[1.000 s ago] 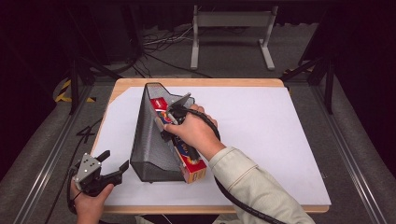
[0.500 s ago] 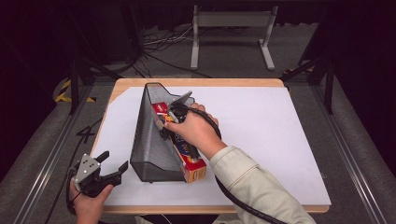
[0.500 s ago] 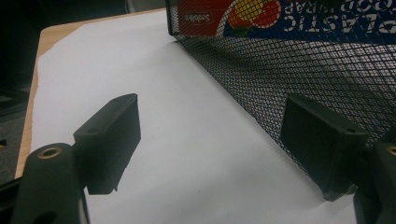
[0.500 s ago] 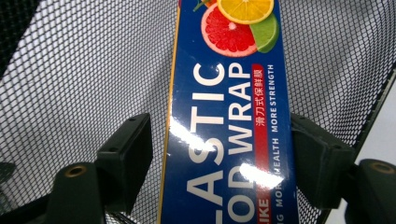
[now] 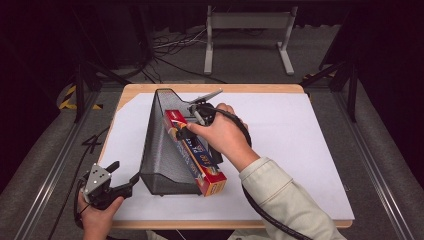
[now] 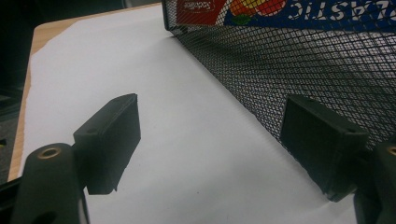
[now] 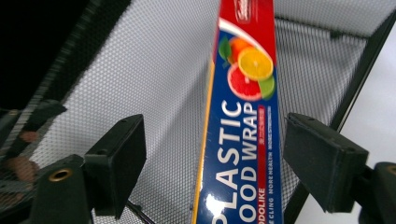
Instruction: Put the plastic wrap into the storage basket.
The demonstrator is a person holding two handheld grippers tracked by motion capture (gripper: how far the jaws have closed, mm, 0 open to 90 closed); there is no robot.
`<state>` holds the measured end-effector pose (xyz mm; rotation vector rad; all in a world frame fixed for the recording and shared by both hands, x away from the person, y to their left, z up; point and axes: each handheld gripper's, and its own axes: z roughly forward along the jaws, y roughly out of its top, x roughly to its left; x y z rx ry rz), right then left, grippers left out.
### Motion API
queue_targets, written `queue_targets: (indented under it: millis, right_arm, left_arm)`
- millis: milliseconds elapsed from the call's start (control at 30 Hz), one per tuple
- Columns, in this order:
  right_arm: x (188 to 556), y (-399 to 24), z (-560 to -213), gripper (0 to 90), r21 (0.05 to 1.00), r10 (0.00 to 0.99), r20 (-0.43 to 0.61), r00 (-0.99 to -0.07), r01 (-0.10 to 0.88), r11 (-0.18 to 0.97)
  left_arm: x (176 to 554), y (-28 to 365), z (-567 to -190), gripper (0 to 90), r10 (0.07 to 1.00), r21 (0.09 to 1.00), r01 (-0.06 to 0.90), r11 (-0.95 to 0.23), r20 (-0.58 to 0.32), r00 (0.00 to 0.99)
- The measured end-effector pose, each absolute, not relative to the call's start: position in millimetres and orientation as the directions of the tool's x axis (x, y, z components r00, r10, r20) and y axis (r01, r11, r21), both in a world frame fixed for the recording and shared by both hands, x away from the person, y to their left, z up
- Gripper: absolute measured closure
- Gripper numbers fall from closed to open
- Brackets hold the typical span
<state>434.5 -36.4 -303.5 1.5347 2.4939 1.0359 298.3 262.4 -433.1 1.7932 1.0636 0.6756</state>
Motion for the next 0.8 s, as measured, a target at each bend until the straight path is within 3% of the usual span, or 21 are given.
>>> queue_targets:
  millis: [200,267,333,533,800]
  right_arm:
    - [428.8,-45.7,-289.6,20.1,0.642,0.748,0.278,-0.603,0.696,0.323]
    - [424.3,-51.7,-283.7,19.6,0.706,0.685,0.226,-0.692,0.601,0.374]
    - [421.2,-55.5,-281.4,19.6,0.757,0.667,0.190,-0.720,0.540,0.367]
    - [413.3,-65.6,-280.3,19.3,0.816,0.629,0.137,-0.766,0.447,0.367]
    - [403.1,-89.2,-275.6,18.6,0.836,0.622,0.083,-0.778,0.394,0.381]
  left_arm:
    - [298.7,262.3,-433.3,21.1,0.880,0.902,0.378,-0.207,0.003,0.474]
    - [298.8,262.3,-433.2,21.1,0.881,0.902,0.379,-0.207,0.003,0.474]
    - [298.8,262.8,-433.2,21.1,0.881,0.902,0.378,-0.207,0.004,0.473]
    - [298.4,263.4,-433.3,21.1,0.882,0.903,0.378,-0.204,0.002,0.470]
    - [298.3,264.3,-433.5,21.1,0.884,0.902,0.381,-0.204,0.002,0.467]
